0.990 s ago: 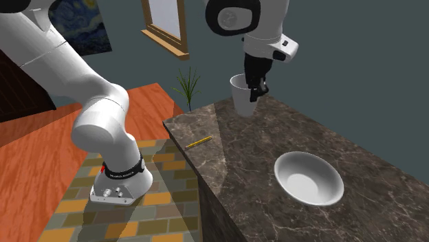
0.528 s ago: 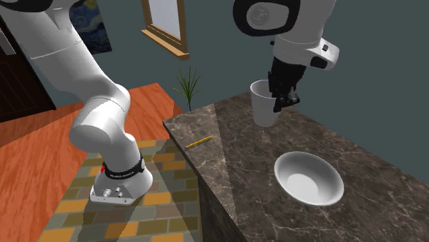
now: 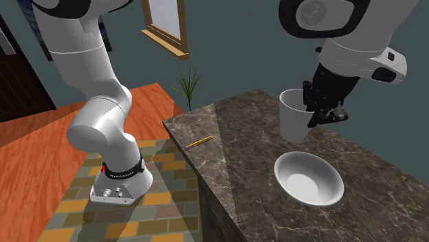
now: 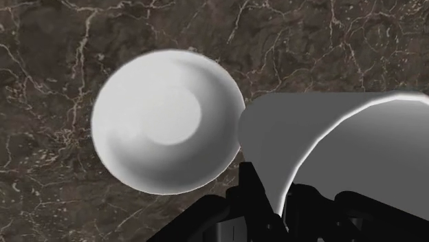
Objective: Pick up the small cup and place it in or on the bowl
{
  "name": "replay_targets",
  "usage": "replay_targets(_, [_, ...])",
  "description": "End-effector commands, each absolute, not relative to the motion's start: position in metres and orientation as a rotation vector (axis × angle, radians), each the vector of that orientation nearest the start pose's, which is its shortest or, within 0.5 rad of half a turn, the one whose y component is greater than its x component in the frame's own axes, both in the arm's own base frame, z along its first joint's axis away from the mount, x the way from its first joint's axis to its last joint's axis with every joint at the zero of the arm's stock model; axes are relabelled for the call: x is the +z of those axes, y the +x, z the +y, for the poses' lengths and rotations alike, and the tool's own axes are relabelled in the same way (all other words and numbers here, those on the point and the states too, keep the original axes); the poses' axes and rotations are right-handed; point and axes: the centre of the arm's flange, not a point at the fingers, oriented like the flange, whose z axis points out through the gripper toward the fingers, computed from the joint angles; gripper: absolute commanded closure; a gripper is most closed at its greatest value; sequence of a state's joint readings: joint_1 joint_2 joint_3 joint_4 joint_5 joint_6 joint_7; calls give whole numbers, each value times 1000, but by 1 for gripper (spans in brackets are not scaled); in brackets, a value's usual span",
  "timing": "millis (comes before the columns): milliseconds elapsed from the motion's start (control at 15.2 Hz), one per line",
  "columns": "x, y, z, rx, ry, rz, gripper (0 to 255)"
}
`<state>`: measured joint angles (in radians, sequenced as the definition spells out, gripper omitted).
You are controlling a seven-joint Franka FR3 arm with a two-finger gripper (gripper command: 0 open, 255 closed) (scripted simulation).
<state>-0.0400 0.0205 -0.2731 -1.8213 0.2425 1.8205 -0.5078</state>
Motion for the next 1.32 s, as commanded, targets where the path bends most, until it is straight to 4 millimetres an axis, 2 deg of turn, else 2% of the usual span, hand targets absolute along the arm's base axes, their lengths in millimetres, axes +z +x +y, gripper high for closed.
replay_targets(0, [519,558,-178,-107,-2916,-195,255])
replay_targets(330, [525,590,-231,-107,-2916,-195,255])
replay_targets(1254, [451,590,-231,-107,-2916,-195,255])
